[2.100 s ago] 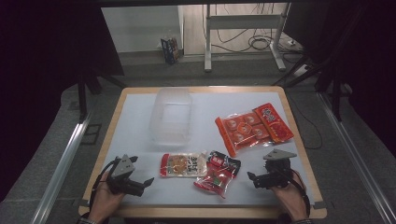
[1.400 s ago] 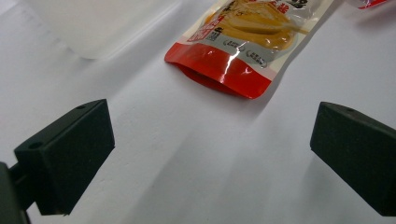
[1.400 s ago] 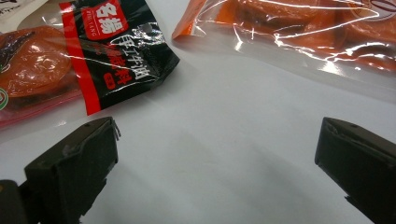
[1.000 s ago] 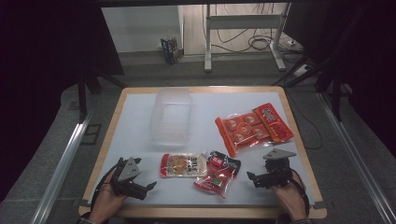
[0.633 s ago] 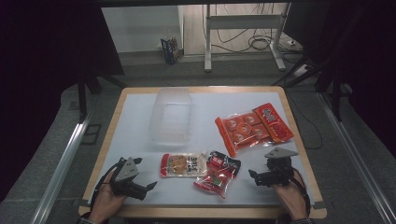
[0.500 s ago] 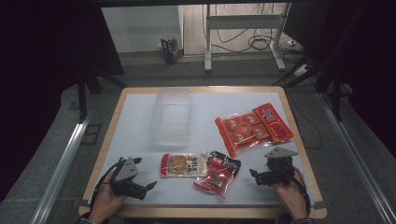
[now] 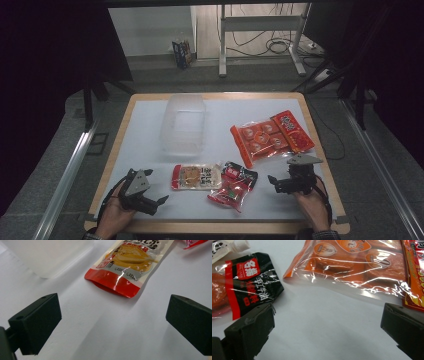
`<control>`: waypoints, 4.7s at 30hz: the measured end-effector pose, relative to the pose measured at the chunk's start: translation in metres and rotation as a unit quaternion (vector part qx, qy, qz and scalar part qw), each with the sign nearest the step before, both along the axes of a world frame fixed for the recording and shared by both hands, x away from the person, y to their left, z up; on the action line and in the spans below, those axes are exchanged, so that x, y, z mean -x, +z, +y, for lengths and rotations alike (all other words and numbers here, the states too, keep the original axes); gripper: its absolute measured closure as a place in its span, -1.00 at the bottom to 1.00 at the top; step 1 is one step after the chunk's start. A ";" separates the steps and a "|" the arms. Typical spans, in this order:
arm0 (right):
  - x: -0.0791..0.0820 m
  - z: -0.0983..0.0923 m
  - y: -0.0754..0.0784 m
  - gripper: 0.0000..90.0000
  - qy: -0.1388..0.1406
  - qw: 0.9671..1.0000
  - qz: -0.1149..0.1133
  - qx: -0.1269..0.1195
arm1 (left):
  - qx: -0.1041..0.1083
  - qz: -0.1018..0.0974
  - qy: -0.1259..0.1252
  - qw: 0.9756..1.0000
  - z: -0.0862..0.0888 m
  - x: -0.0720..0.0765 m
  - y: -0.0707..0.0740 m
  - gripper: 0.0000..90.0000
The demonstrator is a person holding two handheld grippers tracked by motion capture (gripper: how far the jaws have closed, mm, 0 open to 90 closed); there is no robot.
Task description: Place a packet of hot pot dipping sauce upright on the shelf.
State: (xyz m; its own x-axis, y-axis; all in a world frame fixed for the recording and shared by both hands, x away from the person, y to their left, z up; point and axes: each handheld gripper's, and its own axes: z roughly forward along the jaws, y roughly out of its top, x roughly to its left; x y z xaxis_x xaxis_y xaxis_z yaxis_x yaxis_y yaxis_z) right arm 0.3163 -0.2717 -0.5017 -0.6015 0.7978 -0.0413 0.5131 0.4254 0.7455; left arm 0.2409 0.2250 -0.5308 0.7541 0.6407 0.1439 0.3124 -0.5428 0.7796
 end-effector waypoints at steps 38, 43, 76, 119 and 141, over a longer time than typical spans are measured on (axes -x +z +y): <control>-0.047 -0.058 -0.006 -1.00 -0.097 0.994 0.057 0.008 | -0.028 0.022 0.010 0.999 -0.003 -0.002 -0.004 -1.00; -0.054 -0.063 -0.007 -0.95 -0.105 0.992 0.062 0.015 | -0.031 0.023 0.010 0.999 -0.003 -0.003 -0.004 -1.00; -0.117 -0.076 0.018 -0.20 -0.083 0.991 0.099 -0.031 | -0.064 0.024 0.000 0.998 -0.010 -0.003 -0.010 -1.00; -0.180 -0.037 0.018 0.97 -0.099 0.989 0.104 0.030 | 0.012 0.067 0.009 0.998 0.001 -0.006 -0.001 -0.96; -0.152 -0.010 0.114 0.97 -0.057 0.997 0.037 -0.042 | 0.007 0.052 0.002 0.999 -0.001 -0.004 0.000 -0.97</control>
